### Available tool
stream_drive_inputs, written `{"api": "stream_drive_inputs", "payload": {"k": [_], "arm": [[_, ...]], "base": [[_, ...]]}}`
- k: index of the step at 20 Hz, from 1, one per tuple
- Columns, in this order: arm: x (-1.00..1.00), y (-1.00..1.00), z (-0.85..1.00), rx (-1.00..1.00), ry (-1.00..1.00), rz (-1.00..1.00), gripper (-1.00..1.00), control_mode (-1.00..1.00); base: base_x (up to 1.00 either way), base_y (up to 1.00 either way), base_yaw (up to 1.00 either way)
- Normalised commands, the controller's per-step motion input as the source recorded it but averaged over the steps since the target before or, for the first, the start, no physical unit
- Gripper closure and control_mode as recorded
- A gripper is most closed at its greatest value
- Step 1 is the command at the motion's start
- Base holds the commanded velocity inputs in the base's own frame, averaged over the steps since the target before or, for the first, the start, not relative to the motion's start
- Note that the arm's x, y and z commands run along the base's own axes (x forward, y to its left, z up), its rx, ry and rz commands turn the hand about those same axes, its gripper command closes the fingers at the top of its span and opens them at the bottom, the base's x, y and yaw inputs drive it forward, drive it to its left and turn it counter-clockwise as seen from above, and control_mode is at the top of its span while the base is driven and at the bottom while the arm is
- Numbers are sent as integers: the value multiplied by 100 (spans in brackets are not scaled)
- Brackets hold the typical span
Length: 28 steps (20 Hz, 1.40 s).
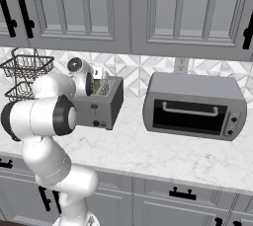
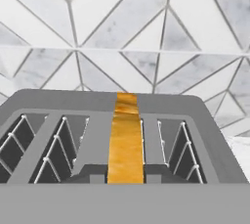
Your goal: Start the toaster. Once the lever pops up, take the bread to the plate on the dining counter.
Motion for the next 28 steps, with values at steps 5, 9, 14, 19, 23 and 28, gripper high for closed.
{"api": "stream_drive_inputs", "payload": {"k": [5,9,14,19,23,28], "arm": [[-24,0,14,0,0,0,100,-100],[-34,0,4,0,-6,0,100,-100],[-27,0,33,0,-5,0,100,-100],[-53,0,20,0,0,0,100,-100],[-68,0,28,0,2,1,100,-100],[-63,-6,48,0,14,2,100,-100]], "base": [[0,0,0],[0,0,0],[0,0,0],[0,0,0],[0,0,0],[0,0,0]]}}
